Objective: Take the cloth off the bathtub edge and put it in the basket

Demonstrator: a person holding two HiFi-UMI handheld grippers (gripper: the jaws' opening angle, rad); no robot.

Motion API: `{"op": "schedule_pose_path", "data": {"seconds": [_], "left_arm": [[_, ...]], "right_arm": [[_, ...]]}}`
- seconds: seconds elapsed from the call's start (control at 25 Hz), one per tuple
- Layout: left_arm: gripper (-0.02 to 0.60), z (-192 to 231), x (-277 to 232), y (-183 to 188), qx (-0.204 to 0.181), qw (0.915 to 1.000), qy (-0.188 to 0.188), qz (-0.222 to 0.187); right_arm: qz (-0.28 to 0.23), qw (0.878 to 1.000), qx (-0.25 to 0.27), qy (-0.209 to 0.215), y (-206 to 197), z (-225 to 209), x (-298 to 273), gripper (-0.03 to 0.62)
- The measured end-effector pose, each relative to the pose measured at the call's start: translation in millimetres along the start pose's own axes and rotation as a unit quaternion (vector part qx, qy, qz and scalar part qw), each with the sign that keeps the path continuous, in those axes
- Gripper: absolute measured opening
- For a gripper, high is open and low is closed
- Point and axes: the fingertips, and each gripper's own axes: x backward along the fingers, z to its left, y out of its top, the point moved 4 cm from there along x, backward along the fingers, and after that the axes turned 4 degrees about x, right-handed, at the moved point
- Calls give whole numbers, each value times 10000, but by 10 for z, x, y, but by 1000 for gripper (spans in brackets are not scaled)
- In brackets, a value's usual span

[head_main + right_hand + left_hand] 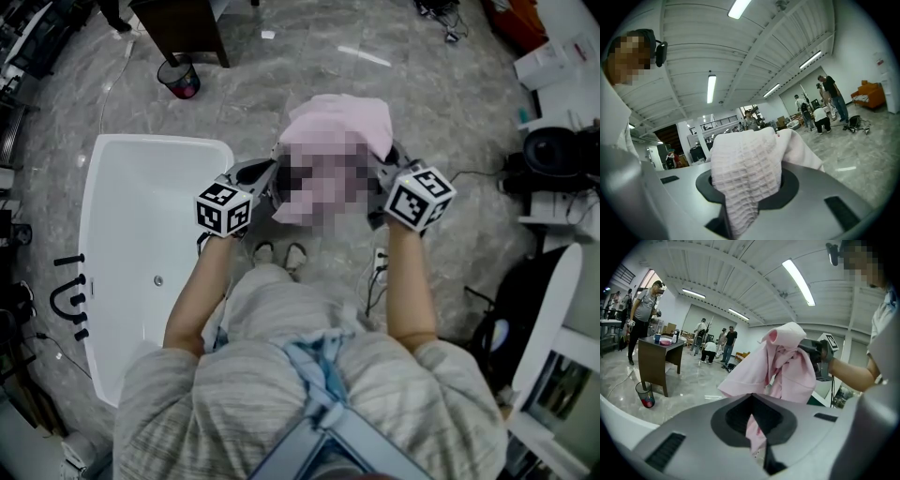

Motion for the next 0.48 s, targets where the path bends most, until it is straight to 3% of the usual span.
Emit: {"op": "schedule_pose_path", "data": {"seconds": [0.32,0.48], "left_arm": [[2,159,-37,52,-22,9999,-90,102],[2,184,-78,61,-51,9997,-194,162]], "right_arm": [[412,9979,-105,-485,-538,-315,-143,127],[645,9940,-428,-768,-912,-523,-147,128]]}}
